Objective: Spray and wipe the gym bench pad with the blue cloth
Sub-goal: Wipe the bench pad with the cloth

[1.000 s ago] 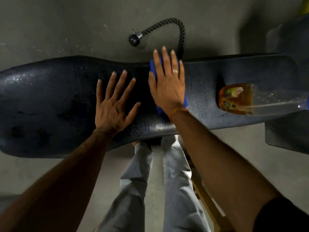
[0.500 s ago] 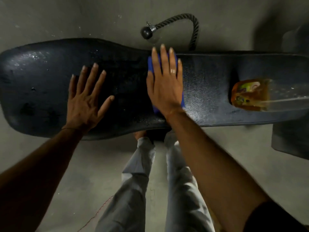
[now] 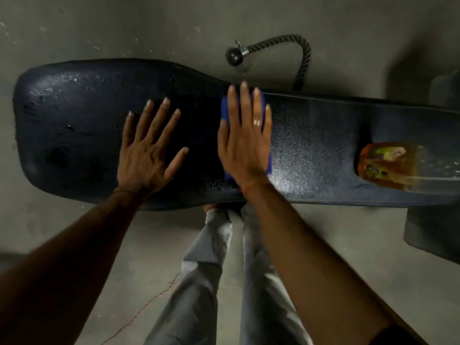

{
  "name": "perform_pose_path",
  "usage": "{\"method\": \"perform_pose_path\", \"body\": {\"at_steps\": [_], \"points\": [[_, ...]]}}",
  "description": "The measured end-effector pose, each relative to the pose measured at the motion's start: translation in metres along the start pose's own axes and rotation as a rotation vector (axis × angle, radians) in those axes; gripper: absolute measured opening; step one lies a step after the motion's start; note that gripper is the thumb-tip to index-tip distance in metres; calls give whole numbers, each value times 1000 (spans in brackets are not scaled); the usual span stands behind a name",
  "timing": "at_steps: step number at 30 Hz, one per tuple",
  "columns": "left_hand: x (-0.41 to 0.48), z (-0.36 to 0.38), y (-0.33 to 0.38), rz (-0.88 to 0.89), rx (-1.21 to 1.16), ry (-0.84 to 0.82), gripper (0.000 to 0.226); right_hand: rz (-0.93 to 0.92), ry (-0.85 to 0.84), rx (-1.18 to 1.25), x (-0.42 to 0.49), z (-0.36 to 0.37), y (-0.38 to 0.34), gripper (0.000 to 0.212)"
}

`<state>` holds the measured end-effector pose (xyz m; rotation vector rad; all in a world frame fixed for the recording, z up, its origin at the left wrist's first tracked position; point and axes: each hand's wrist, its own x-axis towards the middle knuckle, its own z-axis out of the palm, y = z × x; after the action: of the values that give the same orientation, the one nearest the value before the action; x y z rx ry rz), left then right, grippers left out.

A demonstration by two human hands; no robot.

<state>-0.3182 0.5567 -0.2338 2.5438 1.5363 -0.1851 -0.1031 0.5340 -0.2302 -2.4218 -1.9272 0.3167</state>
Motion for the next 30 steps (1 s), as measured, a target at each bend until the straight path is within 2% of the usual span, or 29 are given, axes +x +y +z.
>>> {"method": "perform_pose_path", "body": {"at_steps": [3,5,8,10,12,15,19,21,24,27,30], "points": [[1,1,0,-4,0,6,74,113,27,41,64,-2,-4,61],[1,0,-1,-11,-1,8,74,142,51,56,62,-1,-6,60],[1,0,-1,-16,-4,-9,75,81,25,28,-16,-1,-14,63],[1,1,-2,-34,-9,-26,76,17,-60,11,-74,4,-20,66],[0,2,-2,-59,-18,-23,76,-46,-90,-21,-90,9,-20,66],[-1,5,-2,-58,-14,-2,75,-79,-80,-14,-41,7,-19,64],[-2,6,-3,-100,-31,29,76,35,9,23,54,4,-33,63],[-3,6,-4,-162,-22,29,78,71,27,35,68,3,-38,62],[-2,5,-6,-198,-29,17,79,40,42,39,16,4,-43,62],[-2,5,-7,-195,-60,36,73,-52,-34,28,-73,13,-50,64],[-3,2,-21,-160,-94,46,69,-101,-72,1,-91,19,-46,65]]}}
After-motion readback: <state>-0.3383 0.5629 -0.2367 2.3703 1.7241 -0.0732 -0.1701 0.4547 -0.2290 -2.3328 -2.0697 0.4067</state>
